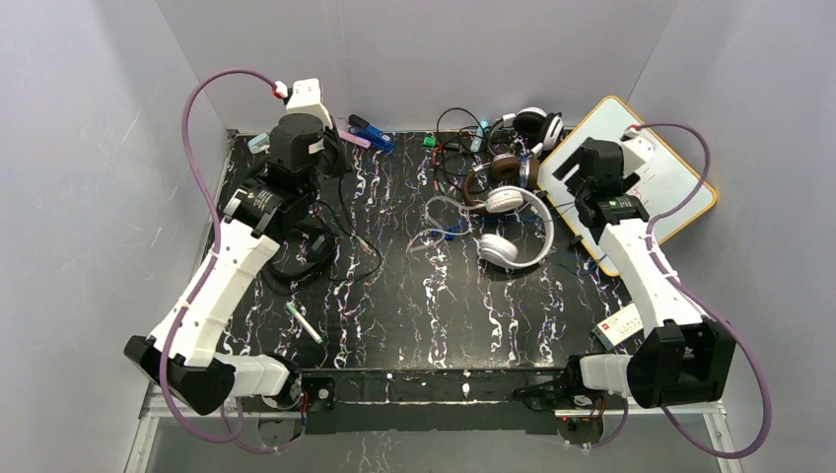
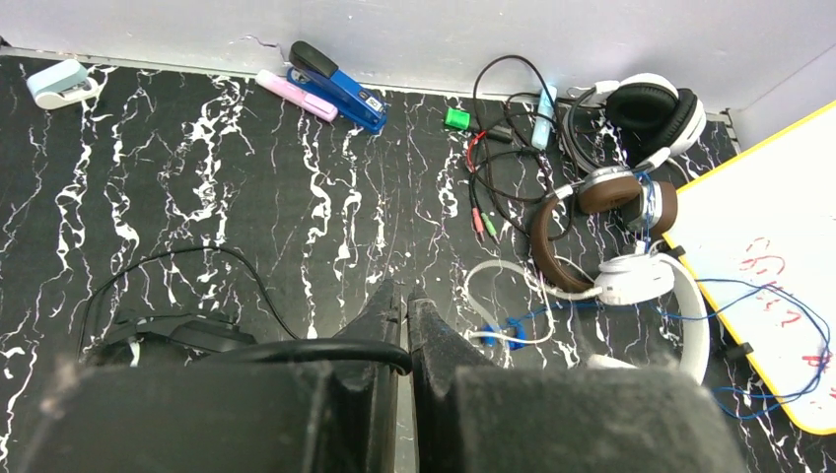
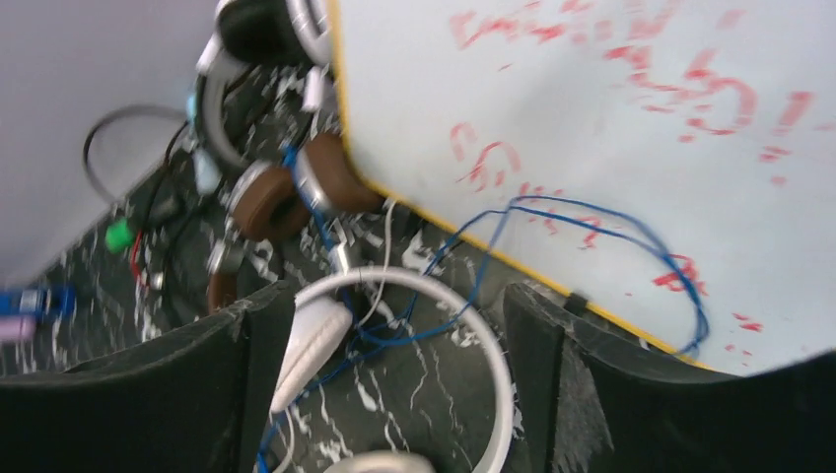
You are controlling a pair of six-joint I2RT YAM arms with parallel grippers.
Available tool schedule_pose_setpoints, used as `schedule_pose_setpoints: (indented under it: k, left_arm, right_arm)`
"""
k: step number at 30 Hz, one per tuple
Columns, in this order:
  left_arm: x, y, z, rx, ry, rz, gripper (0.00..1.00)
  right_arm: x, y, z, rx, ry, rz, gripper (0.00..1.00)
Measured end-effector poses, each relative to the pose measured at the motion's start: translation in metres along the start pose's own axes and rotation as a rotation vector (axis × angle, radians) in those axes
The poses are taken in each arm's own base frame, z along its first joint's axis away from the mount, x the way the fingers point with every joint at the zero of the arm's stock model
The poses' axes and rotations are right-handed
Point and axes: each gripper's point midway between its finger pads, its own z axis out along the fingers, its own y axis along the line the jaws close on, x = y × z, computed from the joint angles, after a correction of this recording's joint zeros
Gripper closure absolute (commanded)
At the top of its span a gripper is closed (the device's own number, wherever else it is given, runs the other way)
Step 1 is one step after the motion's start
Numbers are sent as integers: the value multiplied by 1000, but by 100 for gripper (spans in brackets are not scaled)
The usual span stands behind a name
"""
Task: Wrap the headphones
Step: Untie the headphones cable at the center of the board.
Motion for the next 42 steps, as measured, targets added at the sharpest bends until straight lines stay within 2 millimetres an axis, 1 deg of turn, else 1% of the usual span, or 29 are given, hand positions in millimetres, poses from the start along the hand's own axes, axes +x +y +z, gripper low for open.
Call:
schedule_pose_setpoints:
  k: [2, 5, 7, 11, 13, 14, 15, 17, 18, 20, 21, 22, 23, 24, 25, 26, 27, 30, 34, 37, 39, 42]
  left_arm:
    - [3, -2, 1, 11, 9, 0, 100]
    - [10, -5, 2, 33, 30, -1, 100]
    - [15, -9, 3, 54, 46, -5, 100]
    - [29, -18, 6, 99, 91, -15, 100]
    - [38, -20, 10, 110, 116, -19, 100]
    - [42, -21, 12, 110, 126, -18, 100]
    - [46, -20, 13, 108, 135, -18, 100]
    - [50, -19, 15, 100, 144, -15, 100]
    - [50, -18, 15, 95, 143, -14, 100]
    - [49, -15, 16, 78, 135, -13, 100]
    - [48, -13, 17, 69, 131, -10, 100]
    - [47, -12, 17, 60, 125, -7, 100]
    - [46, -10, 17, 51, 120, -4, 100]
    - [45, -8, 17, 42, 116, 2, 100]
    - [44, -5, 17, 29, 109, 8, 100]
    - [43, -2, 17, 11, 104, 14, 100]
    - [42, 3, 16, -10, 102, 21, 100]
    - [38, 18, 13, -86, 93, 43, 100]
    - [31, 36, 8, -166, 67, 62, 100]
    - [25, 42, 4, -189, 48, 65, 100]
    - [23, 45, 1, -195, 36, 64, 100]
    - [23, 47, -1, -199, 32, 66, 100]
  right_arm:
    - [15, 17, -5, -102, 81, -57, 7]
    - [38, 40, -18, -256, 199, -120, 7]
    - [52, 54, -30, -366, 279, -150, 11]
    - [88, 76, -60, -566, 418, -244, 13]
    - [115, 87, -84, -662, 486, -323, 14]
    - [134, 94, -99, -719, 525, -369, 15]
    - [148, 97, -111, -757, 553, -397, 16]
    - [182, 100, -134, -820, 626, -456, 16]
    - [197, 101, -143, -835, 656, -483, 19]
    - [223, 104, -151, -831, 691, -533, 22]
    - [237, 106, -152, -817, 702, -560, 23]
    - [252, 109, -154, -801, 714, -594, 27]
    - [266, 114, -155, -786, 724, -630, 36]
    - [280, 121, -152, -762, 726, -660, 51]
    - [291, 126, -158, -772, 731, -684, 73]
    - [301, 131, -160, -773, 735, -708, 93]
    - [311, 138, -162, -778, 738, -725, 99]
    - [335, 158, -157, -782, 746, -720, 99]
    - [354, 176, -139, -751, 737, -706, 99]
    - [363, 185, -122, -703, 705, -705, 99]
    - [364, 189, -109, -649, 663, -707, 99]
    - [359, 181, -90, -554, 605, -720, 99]
